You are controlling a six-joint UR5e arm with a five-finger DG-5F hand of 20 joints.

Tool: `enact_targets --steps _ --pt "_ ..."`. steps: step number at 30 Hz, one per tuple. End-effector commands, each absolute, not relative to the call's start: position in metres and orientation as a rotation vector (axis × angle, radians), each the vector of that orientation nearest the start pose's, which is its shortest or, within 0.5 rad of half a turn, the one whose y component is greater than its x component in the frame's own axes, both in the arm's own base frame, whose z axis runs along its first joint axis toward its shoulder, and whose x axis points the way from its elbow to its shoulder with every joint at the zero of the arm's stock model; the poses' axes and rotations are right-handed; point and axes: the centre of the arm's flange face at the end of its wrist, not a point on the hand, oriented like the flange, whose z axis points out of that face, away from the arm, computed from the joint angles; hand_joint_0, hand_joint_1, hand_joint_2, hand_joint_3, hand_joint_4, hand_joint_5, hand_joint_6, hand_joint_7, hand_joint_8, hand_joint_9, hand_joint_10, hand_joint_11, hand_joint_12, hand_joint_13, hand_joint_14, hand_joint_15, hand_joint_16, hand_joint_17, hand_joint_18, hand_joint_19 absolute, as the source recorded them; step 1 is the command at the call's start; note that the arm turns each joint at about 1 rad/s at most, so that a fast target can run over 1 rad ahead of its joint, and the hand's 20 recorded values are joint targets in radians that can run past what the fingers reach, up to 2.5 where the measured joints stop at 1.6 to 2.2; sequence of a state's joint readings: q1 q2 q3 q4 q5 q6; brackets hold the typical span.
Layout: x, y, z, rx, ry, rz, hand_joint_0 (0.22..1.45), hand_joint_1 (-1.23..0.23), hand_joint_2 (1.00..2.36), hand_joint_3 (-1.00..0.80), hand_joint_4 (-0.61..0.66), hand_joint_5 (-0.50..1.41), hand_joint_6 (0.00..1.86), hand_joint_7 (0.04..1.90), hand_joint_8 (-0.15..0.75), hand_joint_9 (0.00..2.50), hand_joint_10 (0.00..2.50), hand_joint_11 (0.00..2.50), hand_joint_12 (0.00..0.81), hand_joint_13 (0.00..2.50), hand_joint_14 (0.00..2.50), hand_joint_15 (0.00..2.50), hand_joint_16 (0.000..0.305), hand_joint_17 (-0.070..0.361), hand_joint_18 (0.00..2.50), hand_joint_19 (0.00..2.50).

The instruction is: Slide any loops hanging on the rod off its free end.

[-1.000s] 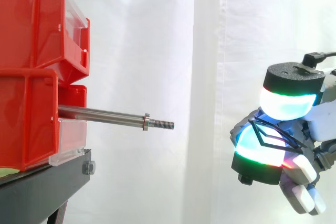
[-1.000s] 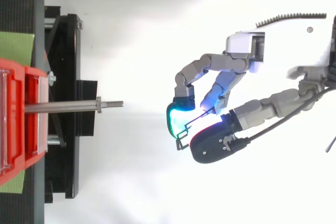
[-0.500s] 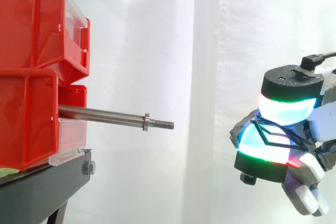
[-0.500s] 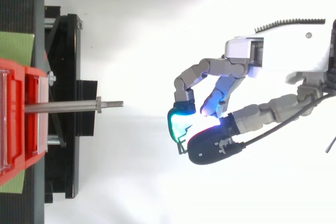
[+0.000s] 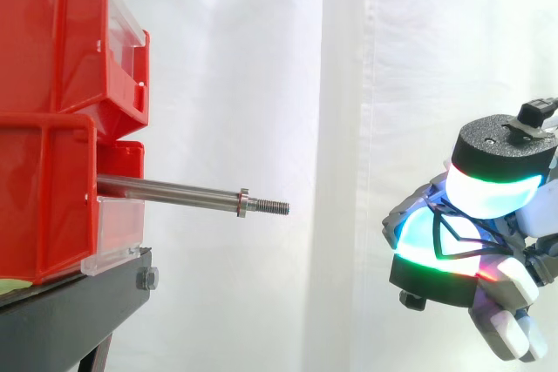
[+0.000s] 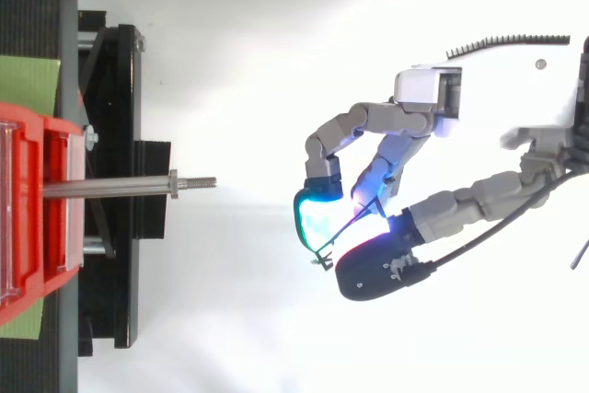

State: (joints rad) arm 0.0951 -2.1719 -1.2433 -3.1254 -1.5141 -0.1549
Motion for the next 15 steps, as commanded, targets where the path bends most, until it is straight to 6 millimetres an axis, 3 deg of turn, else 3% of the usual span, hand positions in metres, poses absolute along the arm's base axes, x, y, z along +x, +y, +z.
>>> enact_targets --steps 1,9,15 --pt "0.6989 -0.0718 0.2849 1.228 1.515 0.991 0.59 -0.70 1.02 -0.27 0.25 -0.17 0.87 1.26 0.318 0.92 0.02 0.52 0.391 0.93 0.02 0.52 0.068 0.154 0.82 0.71" --pt "0.6985 -0.0719 0.2846 1.230 1.517 0.989 0.57 -0.61 1.02 -0.30 0.24 -0.16 0.86 1.24 0.321 0.94 0.02 0.51 0.395 0.94 0.02 0.52 0.069 0.155 0.82 0.72" --pt "0.6981 -0.0719 0.2849 1.233 1.521 0.986 0.57 -0.66 1.03 -0.14 0.24 -0.16 0.86 1.31 0.328 0.94 0.02 0.51 0.402 0.95 0.02 0.52 0.069 0.156 0.82 0.71"
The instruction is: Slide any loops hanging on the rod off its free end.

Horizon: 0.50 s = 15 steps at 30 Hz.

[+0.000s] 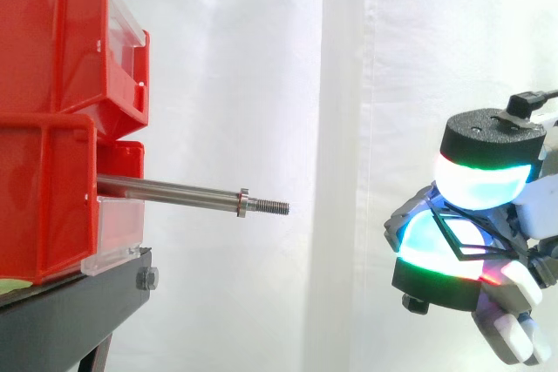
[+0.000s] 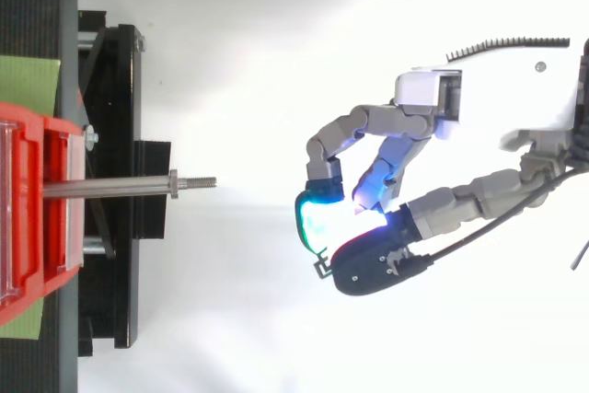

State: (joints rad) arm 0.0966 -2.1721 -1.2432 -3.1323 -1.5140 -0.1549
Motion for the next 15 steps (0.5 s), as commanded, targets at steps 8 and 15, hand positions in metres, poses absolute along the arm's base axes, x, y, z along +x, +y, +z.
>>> enact_targets --steps 8,15 --pt "0.6982 -0.0709 0.2849 1.232 1.522 0.987 0.57 -0.69 1.03 -0.05 0.22 -0.15 0.88 1.31 0.326 0.94 0.02 0.51 0.399 0.94 0.02 0.52 0.069 0.155 0.83 0.72" --pt "0.6948 -0.0688 0.2835 1.252 1.539 0.972 0.56 -0.62 1.03 -0.10 0.22 -0.15 0.88 1.30 0.315 0.97 0.02 0.49 0.394 0.95 0.02 0.53 0.069 0.156 0.83 0.74"
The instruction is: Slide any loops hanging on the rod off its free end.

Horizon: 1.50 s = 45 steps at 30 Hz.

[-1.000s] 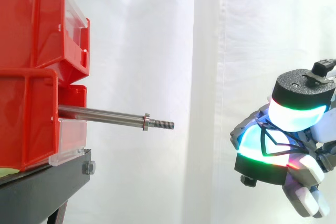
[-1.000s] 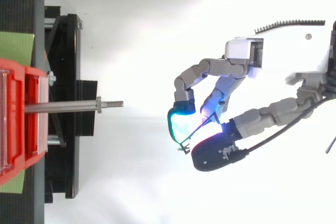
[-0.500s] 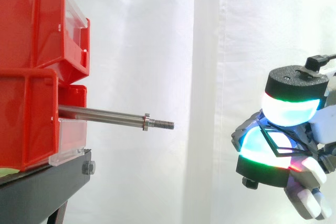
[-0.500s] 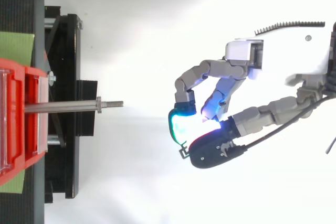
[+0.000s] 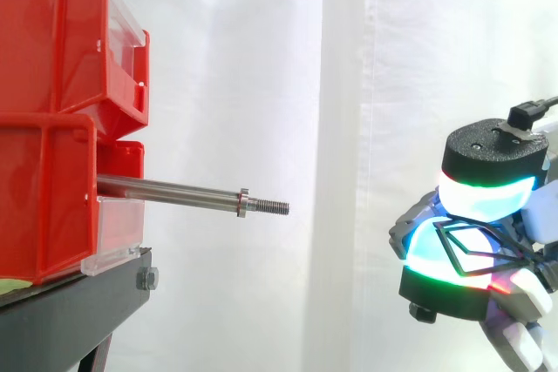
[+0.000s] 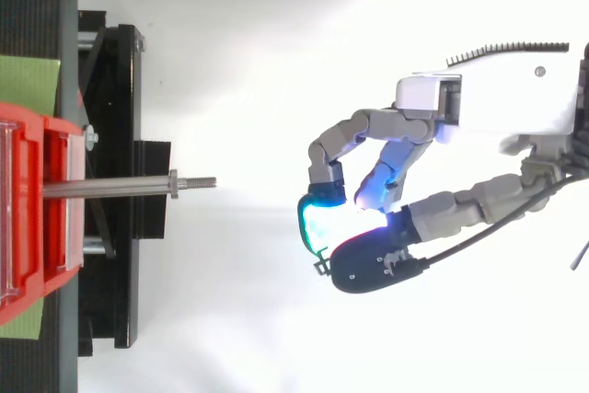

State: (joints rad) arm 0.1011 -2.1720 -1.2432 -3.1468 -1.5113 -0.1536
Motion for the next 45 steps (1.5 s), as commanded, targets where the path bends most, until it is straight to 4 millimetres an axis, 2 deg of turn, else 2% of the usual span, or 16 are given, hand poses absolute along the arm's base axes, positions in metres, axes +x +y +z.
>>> enact_targets --steps 1,5,20,45 --pt "0.695 -0.068 0.282 1.256 1.540 0.972 0.56 -0.61 1.03 -0.13 0.23 -0.15 0.87 1.31 0.316 0.99 0.02 0.51 0.394 0.95 0.02 0.52 0.069 0.155 0.83 0.74" --pt "0.693 -0.068 0.281 1.282 1.542 0.968 0.57 -0.57 1.02 -0.21 0.24 -0.14 0.87 1.31 0.319 1.00 0.02 0.50 0.395 0.96 0.02 0.52 0.069 0.155 0.83 0.75" --pt "0.693 -0.063 0.281 1.292 1.545 0.976 0.58 -0.61 1.02 -0.24 0.27 -0.13 0.86 1.34 0.325 1.07 0.02 0.51 0.392 1.01 0.02 0.53 0.068 0.154 0.86 0.73" --pt "0.689 -0.054 0.279 1.393 1.527 1.014 0.58 -0.58 1.02 -0.31 0.26 -0.12 0.85 1.32 0.324 1.11 0.02 0.52 0.388 1.02 0.02 0.53 0.068 0.152 0.87 0.73"
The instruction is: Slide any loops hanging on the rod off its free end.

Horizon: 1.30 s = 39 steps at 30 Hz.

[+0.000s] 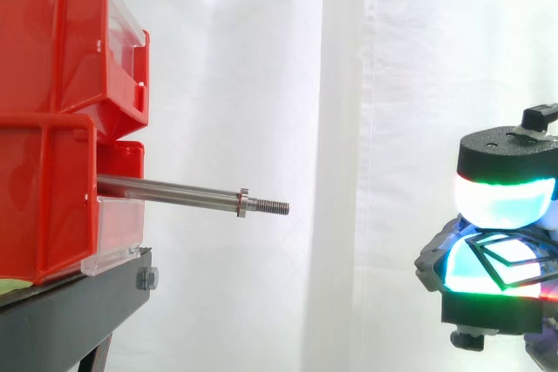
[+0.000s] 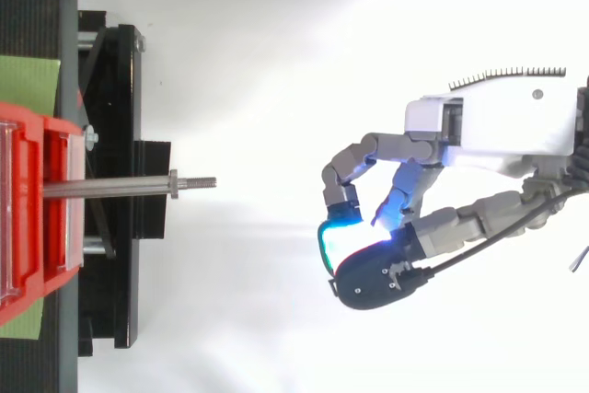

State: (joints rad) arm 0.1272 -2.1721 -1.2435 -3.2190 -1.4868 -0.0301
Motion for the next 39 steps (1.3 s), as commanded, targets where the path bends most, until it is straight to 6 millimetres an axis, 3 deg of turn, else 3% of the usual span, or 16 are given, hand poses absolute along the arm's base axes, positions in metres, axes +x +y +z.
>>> enact_targets --steps 1,21,26,39 --pt "0.6892 -0.0536 0.2788 1.396 1.525 1.016 0.58 -0.58 1.02 -0.31 0.26 -0.12 0.85 1.32 0.325 1.11 0.02 0.51 0.385 1.02 0.02 0.53 0.068 0.152 0.88 0.73" --pt "0.6897 -0.0514 0.2794 1.407 1.518 1.028 0.57 -0.58 1.02 -0.32 0.24 -0.12 0.84 1.30 0.322 1.12 0.02 0.51 0.389 1.02 0.02 0.54 0.068 0.153 0.87 0.75" --pt "0.6893 -0.0525 0.2788 1.409 1.518 1.026 0.55 -0.68 1.02 -0.32 0.25 -0.13 0.83 1.33 0.327 1.10 0.02 0.53 0.396 1.02 0.02 0.54 0.069 0.156 0.87 0.74" --pt "0.6898 -0.0504 0.2794 1.406 1.519 1.029 0.54 -0.73 1.01 -0.39 0.25 -0.13 0.82 1.29 0.324 1.08 0.02 0.51 0.393 1.01 0.02 0.53 0.069 0.156 0.86 0.73"
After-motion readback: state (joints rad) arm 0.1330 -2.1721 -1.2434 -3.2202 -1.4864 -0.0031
